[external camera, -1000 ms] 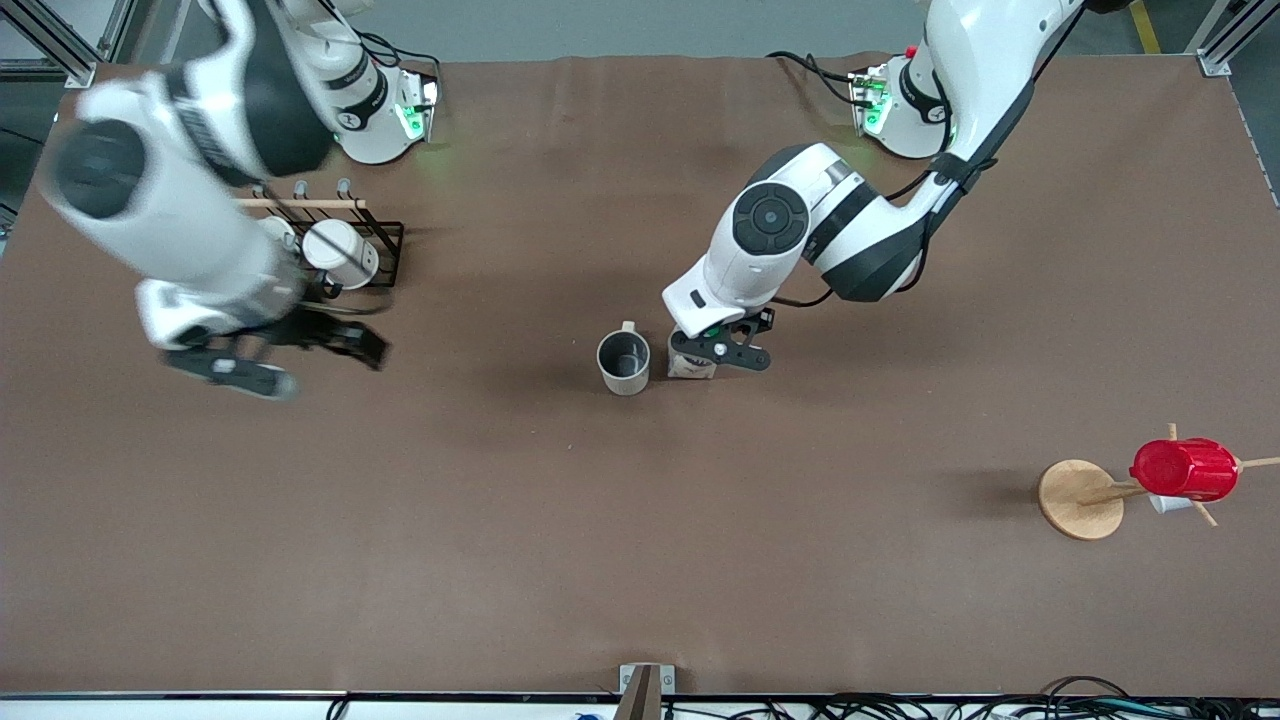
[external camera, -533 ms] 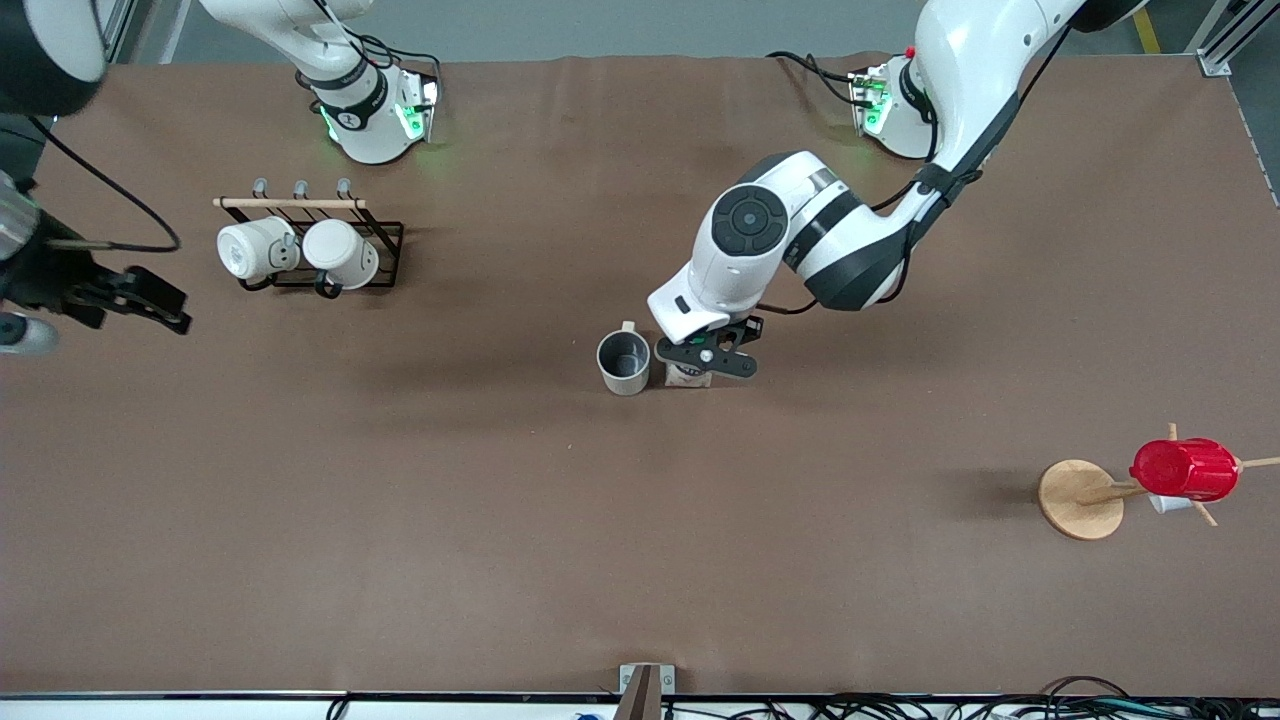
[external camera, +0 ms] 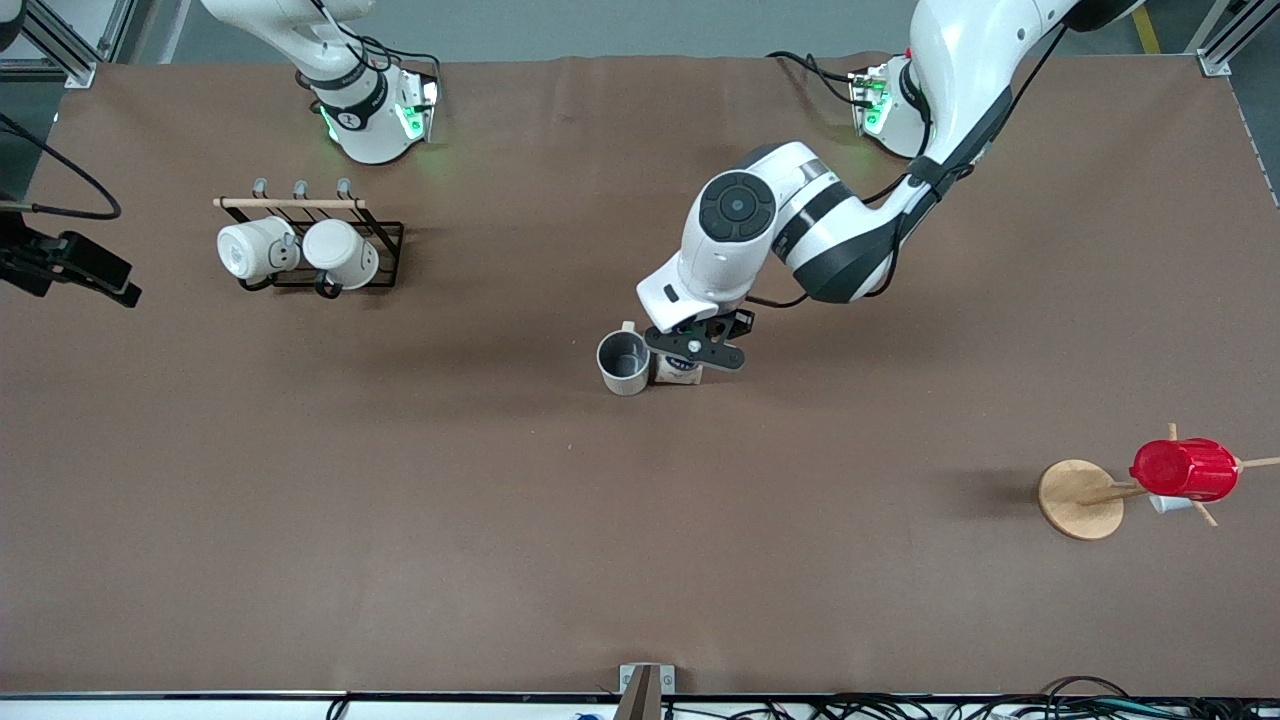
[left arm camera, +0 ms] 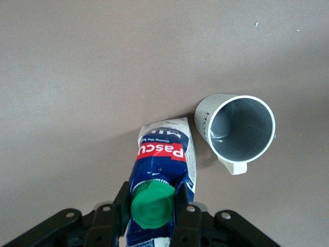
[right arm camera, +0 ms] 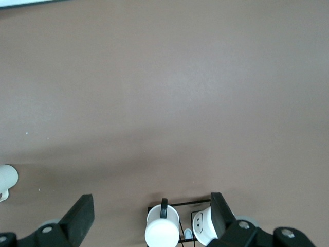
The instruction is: Place cup and milk on table
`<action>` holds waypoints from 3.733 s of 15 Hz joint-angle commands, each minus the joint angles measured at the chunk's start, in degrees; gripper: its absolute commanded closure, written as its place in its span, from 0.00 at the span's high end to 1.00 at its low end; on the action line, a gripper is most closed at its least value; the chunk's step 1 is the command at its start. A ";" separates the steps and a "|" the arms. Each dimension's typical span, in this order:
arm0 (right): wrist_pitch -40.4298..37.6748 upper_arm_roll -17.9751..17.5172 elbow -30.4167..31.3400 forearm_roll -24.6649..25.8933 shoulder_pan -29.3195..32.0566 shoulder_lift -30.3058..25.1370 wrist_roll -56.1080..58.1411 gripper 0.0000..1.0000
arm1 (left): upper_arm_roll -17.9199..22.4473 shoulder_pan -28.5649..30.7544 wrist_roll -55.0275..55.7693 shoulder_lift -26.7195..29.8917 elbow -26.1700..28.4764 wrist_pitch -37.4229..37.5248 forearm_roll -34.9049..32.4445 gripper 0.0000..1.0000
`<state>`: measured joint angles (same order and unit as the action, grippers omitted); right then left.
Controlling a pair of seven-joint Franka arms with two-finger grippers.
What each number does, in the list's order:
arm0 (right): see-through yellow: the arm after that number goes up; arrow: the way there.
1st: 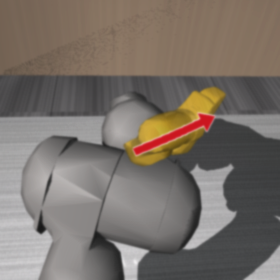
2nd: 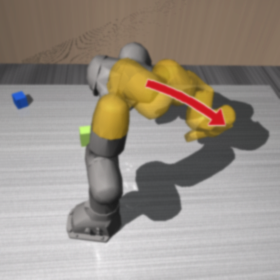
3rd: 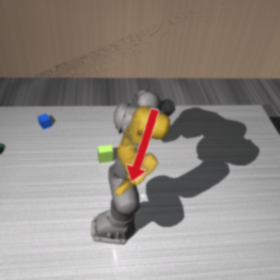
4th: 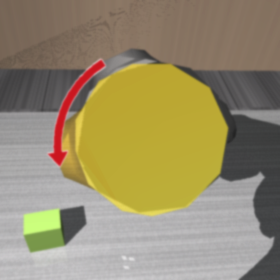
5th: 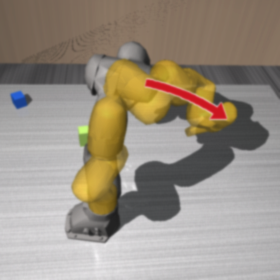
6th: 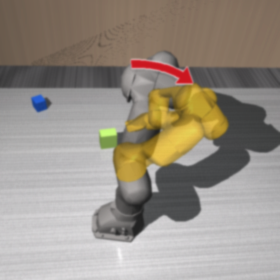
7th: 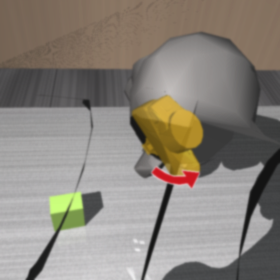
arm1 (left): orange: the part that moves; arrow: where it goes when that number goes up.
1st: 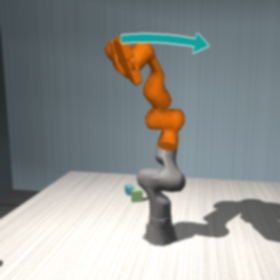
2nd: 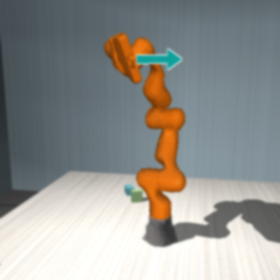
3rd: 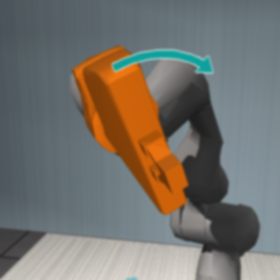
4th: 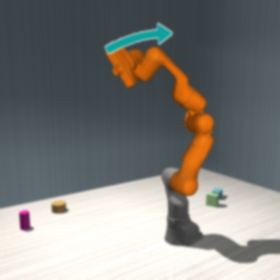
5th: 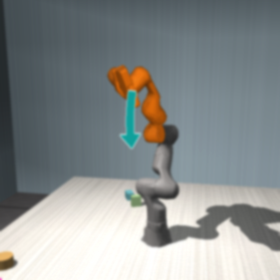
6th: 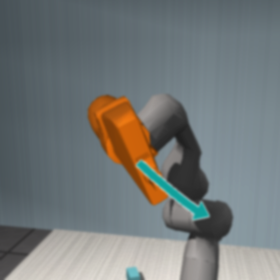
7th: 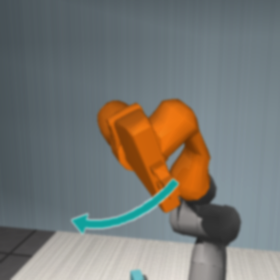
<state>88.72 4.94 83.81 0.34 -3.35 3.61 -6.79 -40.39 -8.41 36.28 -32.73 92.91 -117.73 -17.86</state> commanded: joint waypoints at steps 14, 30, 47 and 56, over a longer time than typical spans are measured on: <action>-0.22 -1.42 4.61 -0.78 0.63 -3.17 0.98 1.00 | 0.05 1.29 0.98 5.12 -2.55 3.54 -0.25 1.00; -1.36 -1.86 4.52 -0.78 1.33 -3.08 1.25 1.00 | 27.19 1.73 -12.97 30.44 -0.36 19.82 12.75 1.00; -1.71 -1.86 4.61 -0.78 1.33 -3.08 1.25 1.00 | 36.18 4.01 -29.25 35.82 -4.92 30.81 17.77 1.00; -1.71 -1.86 4.52 -0.78 1.33 -3.08 1.25 1.00 | 36.53 4.28 -29.60 33.88 -6.42 30.72 17.86 1.00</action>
<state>86.89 3.87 86.71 0.22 -3.05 2.16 -6.16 -3.81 -4.70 7.97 2.12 88.11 -87.61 -0.81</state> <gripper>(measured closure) 0.000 0.000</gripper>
